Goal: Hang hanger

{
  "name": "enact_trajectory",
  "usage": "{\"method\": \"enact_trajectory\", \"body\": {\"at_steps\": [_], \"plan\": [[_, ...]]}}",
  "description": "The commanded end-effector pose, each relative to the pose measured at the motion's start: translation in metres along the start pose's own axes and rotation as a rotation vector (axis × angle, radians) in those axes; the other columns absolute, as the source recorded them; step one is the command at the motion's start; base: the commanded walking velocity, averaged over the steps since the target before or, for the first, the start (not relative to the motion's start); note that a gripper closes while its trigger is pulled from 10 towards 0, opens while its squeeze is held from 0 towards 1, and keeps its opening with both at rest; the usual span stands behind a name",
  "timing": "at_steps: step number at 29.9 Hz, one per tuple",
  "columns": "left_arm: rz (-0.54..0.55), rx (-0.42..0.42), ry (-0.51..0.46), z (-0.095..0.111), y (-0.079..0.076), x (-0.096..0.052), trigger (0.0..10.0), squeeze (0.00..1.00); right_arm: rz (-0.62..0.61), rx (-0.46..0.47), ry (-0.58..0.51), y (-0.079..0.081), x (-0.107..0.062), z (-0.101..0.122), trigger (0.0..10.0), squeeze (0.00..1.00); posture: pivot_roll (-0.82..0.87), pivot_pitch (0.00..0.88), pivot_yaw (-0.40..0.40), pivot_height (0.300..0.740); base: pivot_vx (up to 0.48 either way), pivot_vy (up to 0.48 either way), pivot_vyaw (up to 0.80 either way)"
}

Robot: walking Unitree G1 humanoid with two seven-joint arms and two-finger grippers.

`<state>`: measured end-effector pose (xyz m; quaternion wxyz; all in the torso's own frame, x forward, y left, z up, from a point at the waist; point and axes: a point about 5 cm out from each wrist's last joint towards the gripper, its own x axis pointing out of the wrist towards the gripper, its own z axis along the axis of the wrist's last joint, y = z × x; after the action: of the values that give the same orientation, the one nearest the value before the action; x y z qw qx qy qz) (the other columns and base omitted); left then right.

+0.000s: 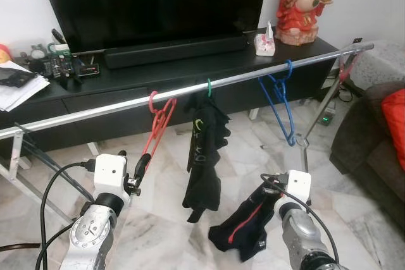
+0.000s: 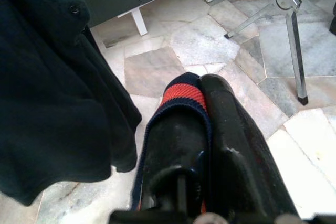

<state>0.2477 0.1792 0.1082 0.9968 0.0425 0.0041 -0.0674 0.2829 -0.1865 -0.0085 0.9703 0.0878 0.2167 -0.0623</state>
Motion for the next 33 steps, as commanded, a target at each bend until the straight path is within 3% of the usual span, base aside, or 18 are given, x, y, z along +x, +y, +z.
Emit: {"method": "enact_trajectory", "body": {"at_steps": [1, 17, 24, 33], "plan": [[-0.004, -0.018, -0.001, 0.0017, -0.0003, -0.0001, 10.0, 0.0, -0.007, 0.0, -0.022, -0.0021, 0.0011, 0.0048, 10.0, 0.0, 0.02, 0.0, -0.019, 0.74, 0.0, 0.0, 0.0], [-0.014, -0.03, 0.005, 0.0019, -0.0009, 0.0006, 10.0, 0.0, 0.002, 0.0, -0.014, 0.0006, 0.0017, 0.0046, 10.0, 0.0, 0.03, 0.0, -0.019, 0.74, 0.0, 0.281, -0.65], [-0.021, -0.029, -0.001, 0.0033, -0.0017, 0.0013, 10.0, 0.0, -0.001, -0.002, -0.023, 0.0009, 0.0017, 0.0055, 10.0, 0.0, 0.03, 0.0, -0.018, 0.74, 0.0, 0.358, 0.0], [-0.037, -0.022, 0.007, 0.003, -0.0047, 0.002, 10.0, 0.0, 0.002, -0.004, -0.021, 0.0018, 0.0017, 0.0049, 10.0, 0.0, 0.03, 0.0, -0.018, 0.74, 0.0, 0.0, 0.0]]}}
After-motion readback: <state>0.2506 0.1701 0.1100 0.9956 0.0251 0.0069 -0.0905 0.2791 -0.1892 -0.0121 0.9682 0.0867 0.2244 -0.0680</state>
